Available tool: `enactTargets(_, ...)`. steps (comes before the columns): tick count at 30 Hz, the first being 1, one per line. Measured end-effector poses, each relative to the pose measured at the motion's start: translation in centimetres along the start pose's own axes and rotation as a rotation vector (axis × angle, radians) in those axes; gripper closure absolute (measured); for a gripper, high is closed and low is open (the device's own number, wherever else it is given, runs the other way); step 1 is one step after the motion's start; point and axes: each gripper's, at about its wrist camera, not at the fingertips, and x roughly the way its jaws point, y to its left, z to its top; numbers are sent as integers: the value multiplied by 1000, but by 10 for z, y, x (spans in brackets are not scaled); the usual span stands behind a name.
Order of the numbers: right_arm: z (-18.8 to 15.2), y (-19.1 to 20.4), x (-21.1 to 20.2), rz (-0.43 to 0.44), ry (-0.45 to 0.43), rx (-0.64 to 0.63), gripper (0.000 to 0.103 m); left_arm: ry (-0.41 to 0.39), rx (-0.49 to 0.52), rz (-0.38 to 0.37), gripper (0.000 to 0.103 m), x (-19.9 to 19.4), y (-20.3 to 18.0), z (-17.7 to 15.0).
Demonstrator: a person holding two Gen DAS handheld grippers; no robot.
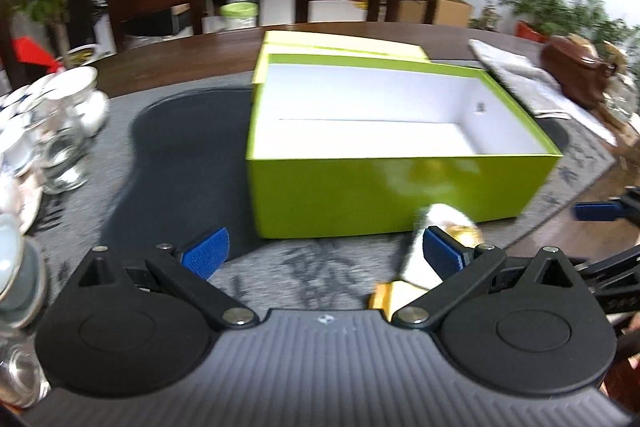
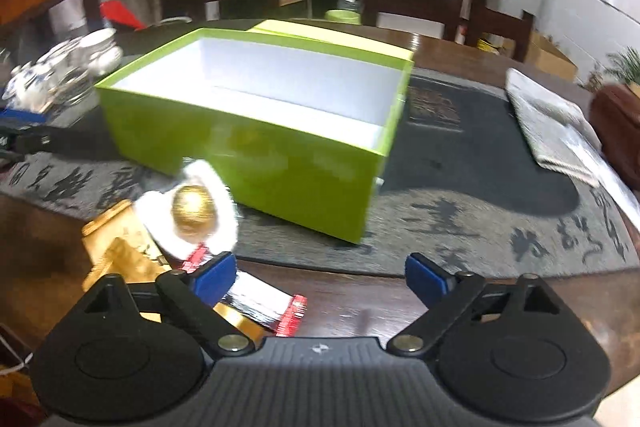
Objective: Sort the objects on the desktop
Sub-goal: 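Close the left gripper on the gold-foil ball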
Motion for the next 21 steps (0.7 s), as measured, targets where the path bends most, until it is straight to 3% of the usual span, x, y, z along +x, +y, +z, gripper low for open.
enactTargets(11,13,34,15,157,11,-82,38,76,89,-63,1,29,-42,10)
enactTargets(13,12,35,17,184,10,-89,46,90,101,-70,5,34,-48,10)
enactTargets(21,12,37,24,250,-12,-90,58,125,132,-118,22,49,-62,12)
